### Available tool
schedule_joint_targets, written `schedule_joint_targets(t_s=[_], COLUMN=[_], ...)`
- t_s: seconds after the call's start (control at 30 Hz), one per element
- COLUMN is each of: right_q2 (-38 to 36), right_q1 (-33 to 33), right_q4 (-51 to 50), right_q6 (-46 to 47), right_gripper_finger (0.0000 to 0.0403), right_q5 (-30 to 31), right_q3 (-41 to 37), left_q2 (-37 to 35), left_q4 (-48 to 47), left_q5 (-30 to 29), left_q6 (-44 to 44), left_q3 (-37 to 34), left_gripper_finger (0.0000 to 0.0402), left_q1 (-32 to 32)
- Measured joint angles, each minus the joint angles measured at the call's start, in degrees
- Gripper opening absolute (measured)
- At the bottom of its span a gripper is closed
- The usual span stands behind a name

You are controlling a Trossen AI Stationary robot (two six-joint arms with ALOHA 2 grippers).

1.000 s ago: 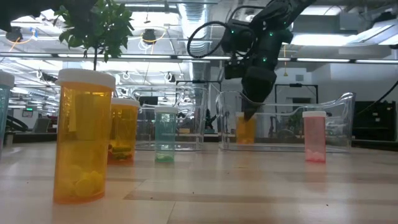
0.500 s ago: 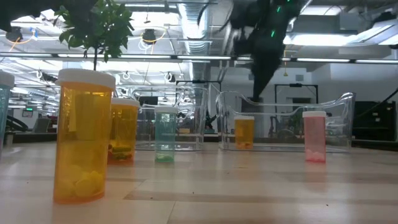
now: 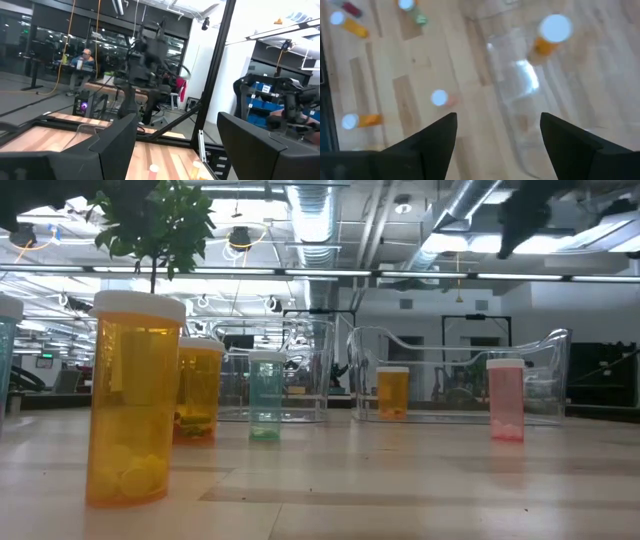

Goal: Pick and place medicine bottles into bin by pill shape (circle, oval)
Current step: Put the red pill bottle into the left transparent bin

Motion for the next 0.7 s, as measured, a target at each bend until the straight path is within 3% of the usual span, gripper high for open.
schedule_joint_targets(t_s=[0.13,0.23,0.47,0.7], right_q2=[-0.2,2.4,12.0,15.3], right_q1=[8.8,12.0,13.0,13.1], right_q4=[7.3,13.5,25.8,28.8], right_q6=[6.0,6.9,2.7,1.1], right_gripper_finger=[0.0296,0.0296,0.0296,0.0296], right_q5=[7.0,9.3,10.0,10.0], right_q3=[-6.5,-10.2,-12.8,-12.7], left_q2=[0.0,0.0,0.0,0.0], left_q4=[-0.1,-0.1,-0.1,0.0], left_q5=[0.0,0.0,0.0,0.0], left_q6=[0.2,0.2,0.1,0.1], left_q3=[0.0,0.0,0.0,0.0], left_gripper_finger=[0.0270,0.0270,0.0270,0.0270], left_q1=[0.0,0.0,0.0,0.0])
